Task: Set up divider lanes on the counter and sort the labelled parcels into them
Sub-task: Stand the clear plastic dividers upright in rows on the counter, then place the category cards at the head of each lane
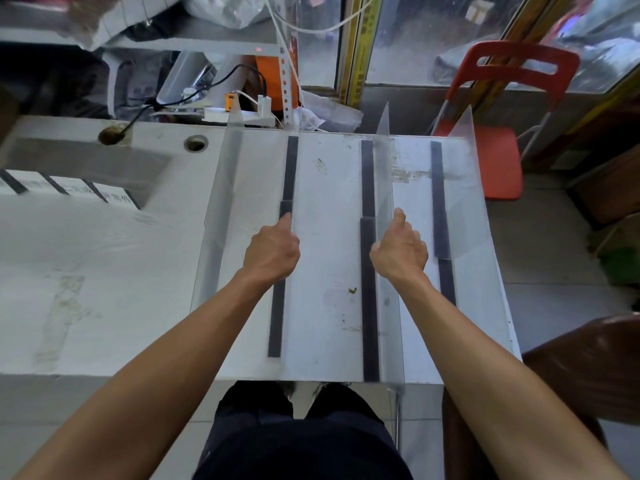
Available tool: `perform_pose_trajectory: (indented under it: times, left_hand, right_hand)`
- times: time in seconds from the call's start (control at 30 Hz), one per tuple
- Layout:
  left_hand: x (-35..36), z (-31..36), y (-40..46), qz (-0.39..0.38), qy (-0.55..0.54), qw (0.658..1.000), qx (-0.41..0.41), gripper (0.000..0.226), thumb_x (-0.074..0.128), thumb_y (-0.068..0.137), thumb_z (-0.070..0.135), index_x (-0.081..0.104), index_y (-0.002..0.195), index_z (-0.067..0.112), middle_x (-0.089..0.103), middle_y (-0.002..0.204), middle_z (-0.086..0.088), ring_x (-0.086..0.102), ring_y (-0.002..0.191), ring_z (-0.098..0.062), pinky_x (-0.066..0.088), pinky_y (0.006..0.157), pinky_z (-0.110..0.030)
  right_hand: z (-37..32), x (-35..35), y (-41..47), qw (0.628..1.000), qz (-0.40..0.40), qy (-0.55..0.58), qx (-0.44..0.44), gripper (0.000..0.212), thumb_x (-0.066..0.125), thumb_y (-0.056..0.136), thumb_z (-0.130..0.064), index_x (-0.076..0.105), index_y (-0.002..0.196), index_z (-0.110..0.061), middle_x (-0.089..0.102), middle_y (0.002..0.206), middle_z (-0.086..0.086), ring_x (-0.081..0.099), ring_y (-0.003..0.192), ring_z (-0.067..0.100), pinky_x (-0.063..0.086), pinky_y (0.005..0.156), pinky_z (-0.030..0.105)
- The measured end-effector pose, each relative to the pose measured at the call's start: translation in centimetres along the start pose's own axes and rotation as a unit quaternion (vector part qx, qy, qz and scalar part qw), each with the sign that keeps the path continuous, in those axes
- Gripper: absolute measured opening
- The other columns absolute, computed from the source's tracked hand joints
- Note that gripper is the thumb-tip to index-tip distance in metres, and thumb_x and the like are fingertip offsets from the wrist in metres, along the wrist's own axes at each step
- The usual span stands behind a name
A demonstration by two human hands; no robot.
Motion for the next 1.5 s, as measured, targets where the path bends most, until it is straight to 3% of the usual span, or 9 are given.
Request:
perform_pose_trajectory:
  times: [0.17, 0.27, 0.5, 0.73, 0.83, 1.07, 1.27, 1.37, 1.5]
  left_hand:
    - [-0.1, -0.2, 0.0, -0.019, 0.002, 0.999, 0.032, 0.053, 0.034, 0.108, 0.031, 0.029, 0.16, 0.018, 0.064, 0.133, -0.016, 0.063, 0.11, -0.035, 0.05, 0.099, -0.044]
    - [-0.9, -0.6, 0.0, -0.038, 0.003, 0.998, 0.052, 0.063, 0.038, 0.107, 0.047, 0.024, 0.161, 0.016, 0.059, 0.142, -0.015, 0.061, 0.122, -0.035, 0.048, 0.105, -0.046]
    - [-12.7, -5.7, 1.5, 0.063, -0.055, 0.985, 0.15, 0.043, 0.047, 0.104, 0.043, 0.057, 0.139, 0.019, 0.073, 0.12, -0.005, 0.068, 0.108, -0.027, 0.055, 0.095, -0.044]
    - [-25.9, -20.7, 5.0, 0.117, -0.039, 0.982, 0.145, 0.032, 0.055, 0.101, 0.031, 0.066, 0.128, 0.017, 0.074, 0.114, -0.002, 0.069, 0.099, -0.024, 0.053, 0.086, -0.032]
    - [-28.5, -27.4, 6.6, 0.111, -0.032, 0.987, 0.108, 0.032, 0.057, 0.1, 0.029, 0.065, 0.128, 0.017, 0.073, 0.117, -0.003, 0.068, 0.104, -0.026, 0.055, 0.092, -0.039]
    - [-29.1, -37.0, 10.5, 0.052, 0.018, 0.998, 0.04, 0.055, 0.068, 0.091, 0.022, 0.051, 0.143, 0.024, 0.047, 0.145, -0.004, 0.063, 0.115, -0.028, 0.051, 0.1, -0.045]
    - [-26.9, -39.1, 14.0, -0.014, 0.079, 0.995, 0.051, 0.072, 0.066, 0.089, 0.015, 0.038, 0.155, 0.027, 0.029, 0.162, -0.005, 0.049, 0.137, -0.032, 0.044, 0.108, -0.045]
    - [-25.7, -39.5, 15.4, -0.026, 0.078, 0.996, 0.042, 0.051, 0.058, 0.097, 0.015, 0.049, 0.146, 0.026, 0.045, 0.15, -0.006, 0.051, 0.134, -0.031, 0.043, 0.105, -0.044]
    - [-25.8, -38.5, 15.5, 0.034, 0.085, 0.993, 0.072, 0.024, 0.05, 0.102, 0.02, 0.066, 0.12, 0.021, 0.065, 0.116, -0.008, 0.061, 0.11, -0.034, 0.047, 0.089, -0.044]
  right_hand:
    - [-1.6, -1.0, -0.5, 0.995, 0.095, -0.032, -0.006, 0.076, 0.065, 0.086, -0.018, 0.026, 0.152, -0.014, 0.037, 0.142, 0.014, 0.037, 0.127, 0.034, 0.032, 0.104, 0.041]
    - [-4.9, -2.1, -1.3, 0.985, 0.17, 0.005, -0.033, 0.059, 0.068, 0.086, -0.02, 0.044, 0.139, -0.013, 0.043, 0.131, 0.014, 0.043, 0.117, 0.031, 0.043, 0.099, 0.039]
    - [-21.2, -2.0, -3.6, 0.954, 0.221, 0.14, -0.146, 0.035, 0.068, 0.094, -0.025, 0.062, 0.127, -0.015, 0.066, 0.119, 0.008, 0.065, 0.103, 0.021, 0.058, 0.088, 0.033]
    - [-38.5, 5.3, -5.3, 0.964, 0.092, 0.156, -0.194, 0.028, 0.065, 0.094, -0.023, 0.063, 0.122, -0.021, 0.064, 0.108, -0.002, 0.062, 0.098, 0.018, 0.056, 0.089, 0.04]
    - [-42.9, 8.5, -5.8, 0.972, 0.033, 0.141, -0.187, 0.029, 0.06, 0.095, -0.026, 0.062, 0.124, -0.025, 0.059, 0.107, -0.008, 0.06, 0.101, 0.016, 0.051, 0.089, 0.035]
    - [-47.1, 15.5, -5.0, 0.976, -0.069, 0.067, -0.197, 0.04, 0.062, 0.095, -0.028, 0.055, 0.133, -0.022, 0.059, 0.119, -0.002, 0.059, 0.109, 0.018, 0.046, 0.083, 0.031]
    - [-48.4, 19.9, -3.2, 0.971, -0.148, 0.034, -0.185, 0.074, 0.069, 0.092, -0.028, 0.032, 0.156, -0.025, 0.044, 0.147, 0.009, 0.052, 0.128, 0.028, 0.046, 0.102, 0.04]
    - [-49.3, 22.5, -2.9, 0.951, -0.224, 0.028, -0.211, 0.077, 0.069, 0.092, -0.021, 0.029, 0.158, -0.023, 0.035, 0.155, 0.012, 0.044, 0.136, 0.026, 0.037, 0.111, 0.034]
    - [-48.7, 21.4, -1.5, 0.966, -0.141, 0.06, -0.209, 0.036, 0.06, 0.097, -0.011, 0.062, 0.132, -0.014, 0.06, 0.133, 0.01, 0.056, 0.122, 0.026, 0.04, 0.099, 0.028]
Point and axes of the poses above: each hand's wrist, its own y-axis towards the middle knuckle, its own x-axis out of the palm, z = x × y, the point moved 7 cm from there along y, towards the middle knuckle
